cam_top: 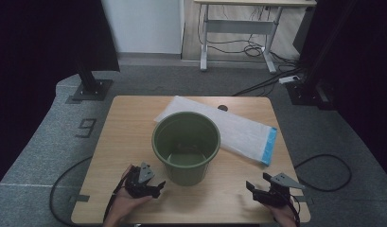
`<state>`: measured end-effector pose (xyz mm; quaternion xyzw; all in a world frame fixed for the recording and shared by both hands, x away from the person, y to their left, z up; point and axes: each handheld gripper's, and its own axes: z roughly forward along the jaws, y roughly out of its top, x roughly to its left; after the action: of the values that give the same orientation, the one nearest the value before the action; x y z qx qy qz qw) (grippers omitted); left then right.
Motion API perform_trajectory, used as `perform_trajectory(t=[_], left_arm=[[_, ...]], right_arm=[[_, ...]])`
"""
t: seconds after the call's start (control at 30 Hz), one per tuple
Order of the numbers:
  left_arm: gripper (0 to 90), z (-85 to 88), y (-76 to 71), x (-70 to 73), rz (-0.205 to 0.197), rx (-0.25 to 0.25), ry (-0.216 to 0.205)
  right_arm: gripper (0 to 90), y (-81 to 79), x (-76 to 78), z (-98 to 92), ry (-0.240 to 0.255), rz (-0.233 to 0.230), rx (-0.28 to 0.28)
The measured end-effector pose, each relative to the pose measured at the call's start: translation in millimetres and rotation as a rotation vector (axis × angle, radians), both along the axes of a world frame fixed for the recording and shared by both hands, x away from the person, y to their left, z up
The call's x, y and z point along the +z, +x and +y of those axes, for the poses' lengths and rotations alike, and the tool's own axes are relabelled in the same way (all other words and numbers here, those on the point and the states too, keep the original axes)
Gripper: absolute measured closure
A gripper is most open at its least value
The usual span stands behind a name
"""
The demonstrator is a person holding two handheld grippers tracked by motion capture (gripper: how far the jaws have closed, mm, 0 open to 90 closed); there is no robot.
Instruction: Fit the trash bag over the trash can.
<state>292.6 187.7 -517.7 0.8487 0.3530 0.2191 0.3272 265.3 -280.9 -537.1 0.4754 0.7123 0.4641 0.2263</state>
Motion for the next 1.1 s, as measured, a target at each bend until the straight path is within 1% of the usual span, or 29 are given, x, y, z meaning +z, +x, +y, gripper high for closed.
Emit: perform_trajectory(t=[0.03,0.07,0.1,0.13,0.17,0.2,0.23,0.27,0.3,0.33,0.4,0.47,0.5,0.53,0.57,0.6,0.63,0.67,0.7,0.73,0.77,0.8,0.87,0.9,0.93,0.97,1.0,1.03,1.1], left_arm=[[14.0,0.0,0.0,0.0,0.0,0.0,0.0],[14.0,6.7,2.1,0.0,0.007,0.022,-0.008],[14.0,6.7,2.1,0.0,0.007,0.022,-0.008],[14.0,13.1,4.0,-1.5,0.015,0.043,-0.01],[14.1,16.3,4.9,-3.3,0.022,0.054,-0.007],[14.2,19.1,5.2,-5.7,0.03,0.069,0.001],[14.2,19.1,5.2,-5.7,0.03,0.069,0.001],[14.2,24.7,5.2,-11.5,0.056,0.09,0.035],[14.1,24.7,5.2,-11.5,0.056,0.09,0.035],[14.1,29.9,3.9,-16.2,0.07,0.112,0.065],[14.1,32.6,3.6,-17.7,0.073,0.112,0.074],[14.1,42.3,5.8,-18.7,0.08,0.121,0.067],[14.1,42.3,5.8,-18.7,0.08,0.121,0.067],[14.2,47.5,8.9,-18.5,0.081,0.137,0.068],[14.2,47.5,8.9,-18.5,0.081,0.137,0.068],[14.2,52.2,10.8,-19.1,0.086,0.148,0.055],[14.2,54.0,10.8,-20.0,0.089,0.151,0.043],[14.3,54.0,10.8,-20.0,0.089,0.151,0.043],[14.3,55.6,10.6,-21.3,0.09,0.151,0.024],[14.3,59.1,11.4,-23.5,0.104,0.153,-0.016],[14.3,59.1,11.4,-23.5,0.104,0.153,-0.016],[14.2,63.6,11.5,-26.5,0.113,0.155,-0.06],[14.1,68.2,12.1,-27.3,0.143,0.158,-0.088],[13.8,68.2,12.1,-27.3,0.143,0.158,-0.088],[14.0,70.0,10.2,-27.3,0.141,0.16,-0.087],[14.1,70.8,9.6,-27.2,0.142,0.159,-0.086],[14.1,70.8,9.6,-27.2,0.142,0.159,-0.086],[14.1,71.3,9.5,-27.4,0.142,0.156,-0.087],[13.7,71.5,10.4,-27.2,0.143,0.152,-0.085]], right_arm=[[15.1,0.0,0.0,0.0,0.0,0.0,0.0],[15.1,2.7,0.0,5.0,-0.038,-0.014,-0.019],[15.1,2.7,0.0,5.0,-0.038,-0.014,-0.019],[15.3,8.4,0.8,10.4,-0.087,-0.02,-0.026],[15.5,11.0,1.3,12.4,-0.099,-0.021,-0.03],[16.1,15.1,2.0,15.2,-0.113,-0.021,-0.034],[16.7,19.9,3.0,18.0,-0.123,-0.023,-0.037],[17.1,25.4,3.9,21.4,-0.129,-0.024,-0.039],[17.1,25.4,3.9,21.4,-0.129,-0.024,-0.039],[17.2,38.8,6.1,29.9,-0.143,-0.026,-0.052],[17.2,54.4,8.5,41.6,-0.156,-0.029,-0.081],[17.1,71.6,11.4,55.4,-0.18,-0.021,-0.113],[17.1,80.1,13.0,62.2,-0.184,-0.012,-0.106],[16.4,88.8,14.3,68.1,-0.187,0.006,-0.083],[15.5,97.3,15.2,73.4,-0.191,0.028,-0.064],[15.2,105.2,15.9,78.1,-0.206,0.044,-0.06],[15.3,111.7,16.4,82.1,-0.219,0.044,-0.057],[15.3,111.7,16.4,82.1,-0.219,0.044,-0.057],[15.7,117.5,16.5,85.4,-0.223,0.043,-0.059],[17.6,129.5,14.7,90.1,-0.213,0.044,-0.075],[17.6,129.5,14.7,90.1,-0.213,0.044,-0.075],[19.5,138.8,11.5,94.0,-0.219,0.05,-0.087],[22.8,147.1,6.5,97.2,-0.195,0.049,-0.077],[22.8,147.1,6.5,97.2,-0.195,0.049,-0.077],[24.1,157.2,-0.3,102.6,-0.198,0.08,-0.075],[25.8,160.3,-2.9,104.6,-0.205,0.087,-0.065],[29.2,163.2,-5.6,107.6,-0.221,0.094,-0.058],[33.3,165.5,-7.6,110.5,-0.25,0.095,-0.052],[39.6,168.4,-10.6,114.5,-0.295,0.085,-0.035]])
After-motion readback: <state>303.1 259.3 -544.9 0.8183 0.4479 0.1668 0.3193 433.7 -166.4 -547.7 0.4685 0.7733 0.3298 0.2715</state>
